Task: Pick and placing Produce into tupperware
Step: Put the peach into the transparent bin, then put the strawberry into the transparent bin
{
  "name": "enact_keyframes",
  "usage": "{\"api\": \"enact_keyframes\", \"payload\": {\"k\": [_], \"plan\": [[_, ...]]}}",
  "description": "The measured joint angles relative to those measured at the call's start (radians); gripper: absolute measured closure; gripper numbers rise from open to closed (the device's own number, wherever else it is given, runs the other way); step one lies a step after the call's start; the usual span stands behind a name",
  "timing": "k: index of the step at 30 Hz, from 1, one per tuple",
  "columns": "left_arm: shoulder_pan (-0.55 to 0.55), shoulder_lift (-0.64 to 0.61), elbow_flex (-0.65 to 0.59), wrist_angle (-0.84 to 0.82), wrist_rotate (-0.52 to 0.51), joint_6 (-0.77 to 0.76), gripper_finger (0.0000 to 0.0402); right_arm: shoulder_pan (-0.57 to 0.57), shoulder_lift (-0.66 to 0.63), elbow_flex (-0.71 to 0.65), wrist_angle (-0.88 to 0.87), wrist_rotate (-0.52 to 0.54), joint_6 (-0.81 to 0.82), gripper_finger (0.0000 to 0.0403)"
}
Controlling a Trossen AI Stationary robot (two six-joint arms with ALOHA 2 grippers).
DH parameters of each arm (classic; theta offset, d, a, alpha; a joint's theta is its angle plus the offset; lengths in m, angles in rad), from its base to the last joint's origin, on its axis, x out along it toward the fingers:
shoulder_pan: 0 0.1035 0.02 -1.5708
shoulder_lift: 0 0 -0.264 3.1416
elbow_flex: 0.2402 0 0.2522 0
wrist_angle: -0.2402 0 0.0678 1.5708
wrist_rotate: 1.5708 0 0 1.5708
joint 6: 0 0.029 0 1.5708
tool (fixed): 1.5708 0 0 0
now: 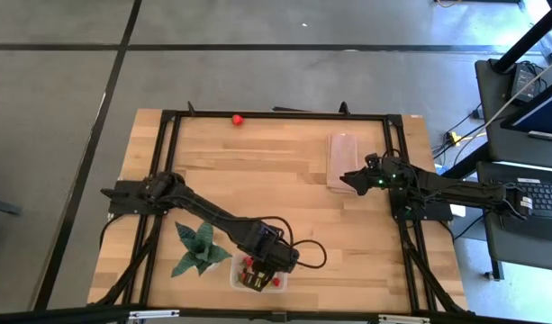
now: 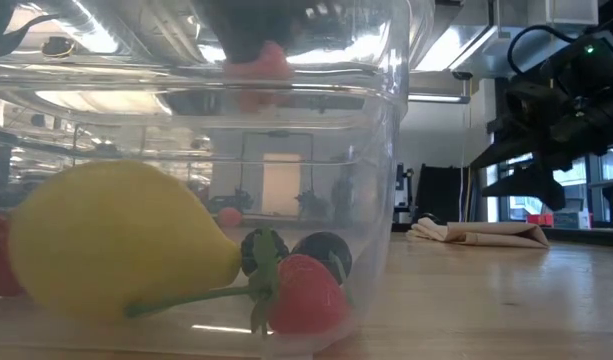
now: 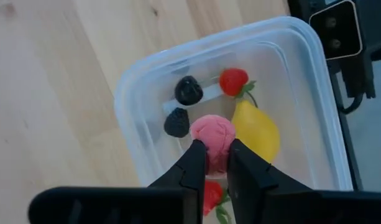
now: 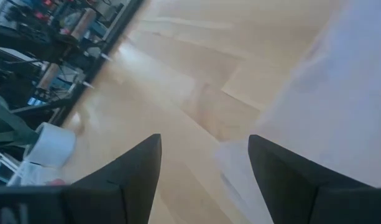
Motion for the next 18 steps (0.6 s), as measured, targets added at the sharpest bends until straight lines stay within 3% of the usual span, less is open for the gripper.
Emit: {"api": "enact_keyframes", "payload": {"k": [4,18], "plan": [[0.007,0.001,0.000,-0.001,0.002,0.000,0.0347,0.000,0.000,0.000,-0.032,0.000,-0.004,0.0160],[0.043,-0.008,0.000,-0.025,0.034,0.004,0.0237,0.000,0.000,0.000,-0.031,0.000,-0.005,0.0159]]}}
